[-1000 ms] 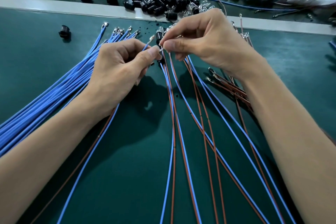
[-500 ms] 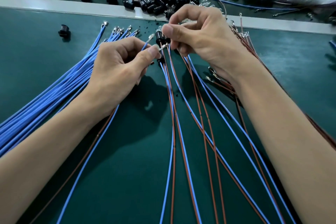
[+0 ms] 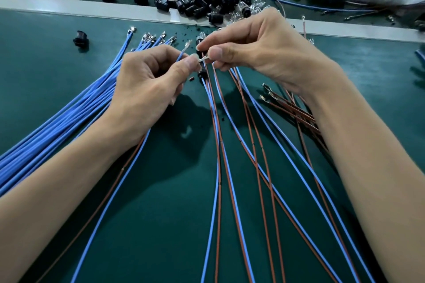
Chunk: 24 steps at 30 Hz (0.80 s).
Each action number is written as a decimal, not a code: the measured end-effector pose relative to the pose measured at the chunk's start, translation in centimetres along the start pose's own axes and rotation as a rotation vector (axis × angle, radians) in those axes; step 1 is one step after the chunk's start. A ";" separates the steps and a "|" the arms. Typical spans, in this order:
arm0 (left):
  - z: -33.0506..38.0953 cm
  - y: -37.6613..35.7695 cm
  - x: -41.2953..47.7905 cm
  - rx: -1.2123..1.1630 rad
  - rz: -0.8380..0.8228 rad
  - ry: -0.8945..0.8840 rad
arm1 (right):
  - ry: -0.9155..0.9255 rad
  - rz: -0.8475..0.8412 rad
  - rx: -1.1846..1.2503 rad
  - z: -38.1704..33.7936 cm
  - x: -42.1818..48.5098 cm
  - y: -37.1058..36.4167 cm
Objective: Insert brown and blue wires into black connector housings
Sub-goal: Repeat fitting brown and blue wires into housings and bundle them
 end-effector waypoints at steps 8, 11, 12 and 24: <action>-0.1 -0.1 0.1 -0.005 -0.030 -0.006 | 0.002 -0.001 -0.031 -0.2 0.1 -0.3; -0.1 0.0 0.0 -0.003 -0.032 -0.004 | 0.001 -0.001 -0.061 -0.3 0.1 -0.5; -0.1 -0.1 0.0 -0.004 -0.034 -0.003 | 0.002 0.003 -0.075 -0.3 0.1 -0.5; 0.0 -0.1 -0.1 -0.006 -0.018 0.003 | 0.048 -0.042 -0.152 -0.4 0.1 -0.8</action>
Point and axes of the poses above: each hand's wrist, its own x-axis towards the middle knuckle, its own y-axis out of the back of the hand, z = x × y, the point moved 3 cm from there along x, towards the middle knuckle, and after that the axes turned 4 degrees about y, right-handed, at the moved point
